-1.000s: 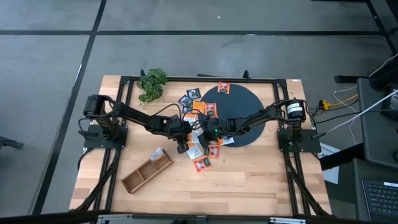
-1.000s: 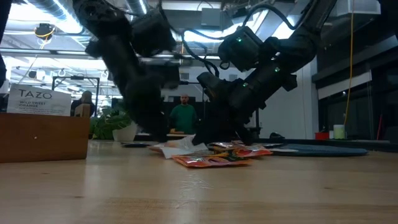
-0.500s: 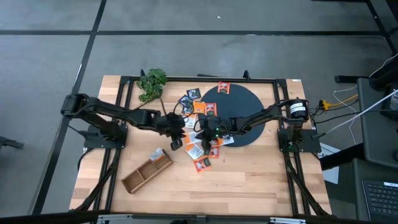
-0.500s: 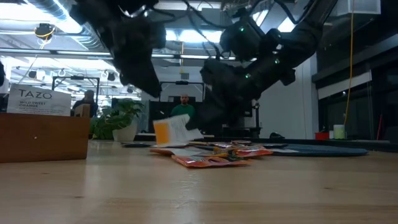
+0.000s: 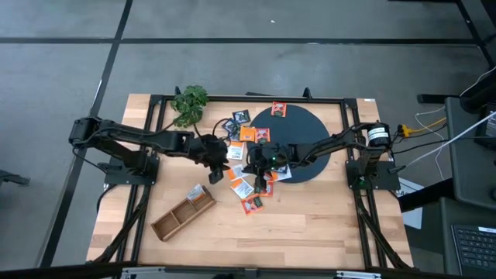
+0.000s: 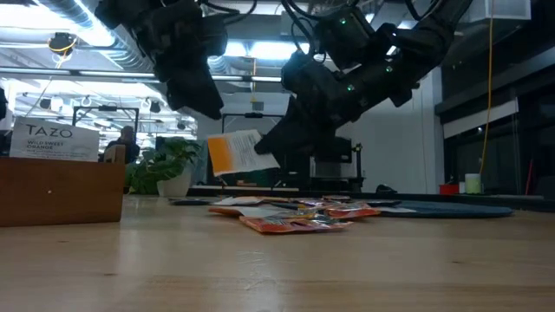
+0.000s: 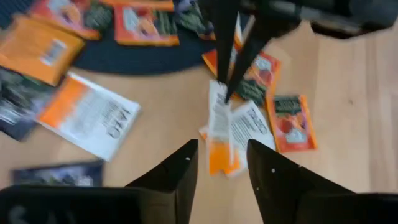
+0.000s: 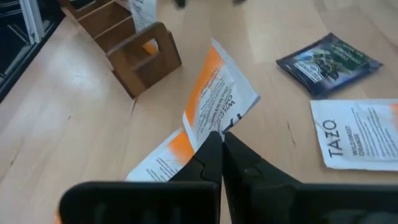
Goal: Pick & Place Tea
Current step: Put the white tea bag into the right section of the wooden organizer
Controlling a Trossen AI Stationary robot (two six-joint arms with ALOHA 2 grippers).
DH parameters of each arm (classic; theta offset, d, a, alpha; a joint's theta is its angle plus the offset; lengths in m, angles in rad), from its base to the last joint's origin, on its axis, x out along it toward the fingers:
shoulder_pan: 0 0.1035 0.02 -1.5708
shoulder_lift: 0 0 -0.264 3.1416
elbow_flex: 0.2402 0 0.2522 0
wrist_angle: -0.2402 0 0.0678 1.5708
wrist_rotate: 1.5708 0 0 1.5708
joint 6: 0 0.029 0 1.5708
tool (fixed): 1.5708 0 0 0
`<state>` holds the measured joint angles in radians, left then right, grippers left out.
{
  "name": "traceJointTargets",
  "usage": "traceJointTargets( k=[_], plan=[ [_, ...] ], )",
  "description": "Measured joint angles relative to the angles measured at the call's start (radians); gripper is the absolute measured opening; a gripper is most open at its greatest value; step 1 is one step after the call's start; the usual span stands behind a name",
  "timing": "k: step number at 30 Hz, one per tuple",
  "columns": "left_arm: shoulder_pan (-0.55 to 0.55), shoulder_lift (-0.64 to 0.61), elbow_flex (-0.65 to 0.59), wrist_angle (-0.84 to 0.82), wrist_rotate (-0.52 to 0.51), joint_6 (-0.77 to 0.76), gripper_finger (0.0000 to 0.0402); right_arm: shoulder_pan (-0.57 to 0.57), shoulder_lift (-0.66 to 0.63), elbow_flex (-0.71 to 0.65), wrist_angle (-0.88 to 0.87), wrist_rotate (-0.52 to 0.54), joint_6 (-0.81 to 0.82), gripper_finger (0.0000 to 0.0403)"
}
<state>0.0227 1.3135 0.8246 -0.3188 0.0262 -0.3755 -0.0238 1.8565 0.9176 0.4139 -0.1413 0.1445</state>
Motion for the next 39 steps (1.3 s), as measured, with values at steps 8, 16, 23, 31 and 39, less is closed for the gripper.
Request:
traceJointTargets(
  k=[8,16,23,31,39],
  plan=[
    [0.001,0.006,0.0,0.001,0.002,-0.023,0.0182,0.0,0.0,0.0,0.055,-0.001,-0.044,0.0006],
    [0.001,0.006,0.0,0.0,0.001,-0.023,0.0184,0.0,0.0,0.0,0.105,-0.037,-0.053,0.0007],
    [0.001,0.006,0.0,-0.018,-0.008,-0.026,0.0182,0.0,0.0,0.0,0.13,-0.038,-0.075,0.0007],
    [0.001,0.006,0.0,-0.054,-0.004,-0.058,0.0136,0.0,-0.003,0.0,0.157,-0.037,-0.102,0.0007],
    [-0.002,0.005,0.0,-0.046,0.0,-0.045,0.002,-0.001,-0.003,0.0,0.159,-0.036,-0.101,0.001]
  ],
)
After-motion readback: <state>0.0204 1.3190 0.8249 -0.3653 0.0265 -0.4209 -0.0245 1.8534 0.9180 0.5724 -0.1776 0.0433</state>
